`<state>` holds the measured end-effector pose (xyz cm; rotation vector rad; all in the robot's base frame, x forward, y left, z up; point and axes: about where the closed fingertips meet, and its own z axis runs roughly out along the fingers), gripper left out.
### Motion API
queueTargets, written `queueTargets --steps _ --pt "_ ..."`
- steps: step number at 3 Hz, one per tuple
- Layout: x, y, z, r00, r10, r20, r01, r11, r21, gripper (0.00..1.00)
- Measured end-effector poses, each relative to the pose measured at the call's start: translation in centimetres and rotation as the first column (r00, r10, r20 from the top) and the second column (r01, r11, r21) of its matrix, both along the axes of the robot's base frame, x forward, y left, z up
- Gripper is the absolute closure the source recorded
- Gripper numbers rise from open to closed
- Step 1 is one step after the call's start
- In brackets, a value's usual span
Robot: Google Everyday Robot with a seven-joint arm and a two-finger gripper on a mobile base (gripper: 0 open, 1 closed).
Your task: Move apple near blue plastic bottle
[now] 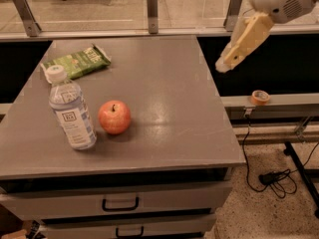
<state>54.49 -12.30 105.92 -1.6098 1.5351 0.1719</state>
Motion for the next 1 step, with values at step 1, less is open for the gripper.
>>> queueTargets --steps 1 --pt "4.46 -4.94 1.49 0.9959 -0.068 0.059 0.069 0.997 -0.017 0.0"
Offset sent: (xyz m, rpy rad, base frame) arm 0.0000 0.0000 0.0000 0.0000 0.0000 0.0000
